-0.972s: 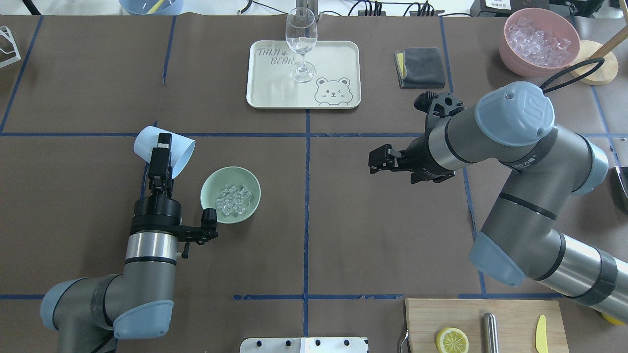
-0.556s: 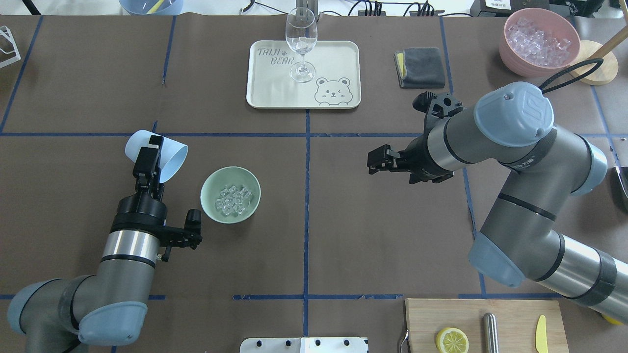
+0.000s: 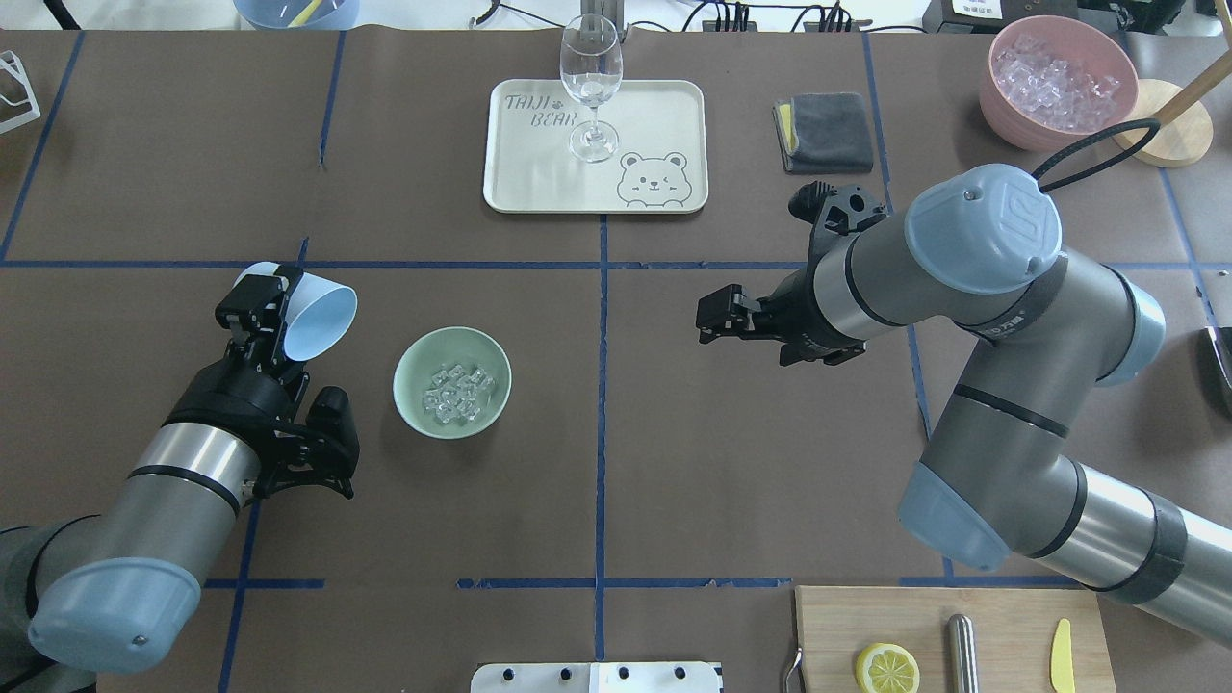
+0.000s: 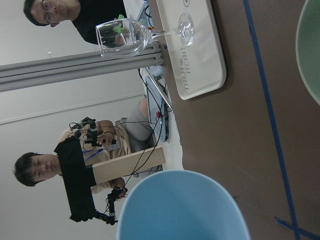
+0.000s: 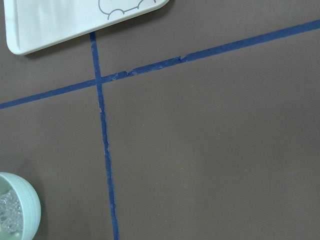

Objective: Pour ice into bowl

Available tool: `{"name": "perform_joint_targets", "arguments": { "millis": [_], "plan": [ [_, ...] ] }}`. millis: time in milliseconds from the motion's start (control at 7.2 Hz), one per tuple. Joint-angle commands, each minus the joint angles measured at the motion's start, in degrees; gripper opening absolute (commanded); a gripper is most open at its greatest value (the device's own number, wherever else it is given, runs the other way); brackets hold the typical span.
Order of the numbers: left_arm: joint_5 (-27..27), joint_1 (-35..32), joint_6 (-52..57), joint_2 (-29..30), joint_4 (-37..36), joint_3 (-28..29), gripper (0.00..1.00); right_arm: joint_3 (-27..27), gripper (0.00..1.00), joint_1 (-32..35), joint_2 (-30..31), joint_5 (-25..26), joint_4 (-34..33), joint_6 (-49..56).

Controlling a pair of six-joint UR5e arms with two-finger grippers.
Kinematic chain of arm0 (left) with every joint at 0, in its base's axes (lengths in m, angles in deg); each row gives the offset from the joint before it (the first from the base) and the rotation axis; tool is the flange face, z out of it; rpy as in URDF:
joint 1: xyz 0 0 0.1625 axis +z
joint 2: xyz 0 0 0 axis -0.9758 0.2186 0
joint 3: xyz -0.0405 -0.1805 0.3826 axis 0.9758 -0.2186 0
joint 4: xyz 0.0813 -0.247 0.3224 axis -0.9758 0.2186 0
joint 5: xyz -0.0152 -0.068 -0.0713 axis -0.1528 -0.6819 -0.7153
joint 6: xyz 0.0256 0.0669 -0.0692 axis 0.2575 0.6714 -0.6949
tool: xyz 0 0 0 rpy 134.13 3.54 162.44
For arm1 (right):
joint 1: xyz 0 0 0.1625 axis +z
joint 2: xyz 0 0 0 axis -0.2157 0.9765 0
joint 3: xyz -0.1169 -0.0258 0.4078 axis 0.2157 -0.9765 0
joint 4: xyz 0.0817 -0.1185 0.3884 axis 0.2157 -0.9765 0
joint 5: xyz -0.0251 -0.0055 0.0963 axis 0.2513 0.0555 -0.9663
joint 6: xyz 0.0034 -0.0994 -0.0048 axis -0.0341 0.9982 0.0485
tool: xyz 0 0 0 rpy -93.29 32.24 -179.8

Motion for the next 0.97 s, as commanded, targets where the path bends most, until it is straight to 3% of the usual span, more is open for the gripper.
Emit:
{"name": "perform_joint_targets", "arguments": {
  "millis": [0, 556, 833],
  "plan": [
    [-6.66, -1.76, -20.23, -3.86, 0.07, -2.16, 0.00, -0.11, 1.00, -1.34, -1.48, 0.87, 0.00, -1.27],
    [-6.75, -4.65, -44.62, -4.93, -0.02, -1.47, 0.00, -4.40, 1.00, -7.31, -6.84, 8.24, 0.00, -5.58],
    [-8.49, -5.80, -52.29, -5.02, -0.02, -1.38, 0.00, -4.68, 1.00, -8.73, -7.38, 9.49, 0.00, -5.67]
  ]
}}
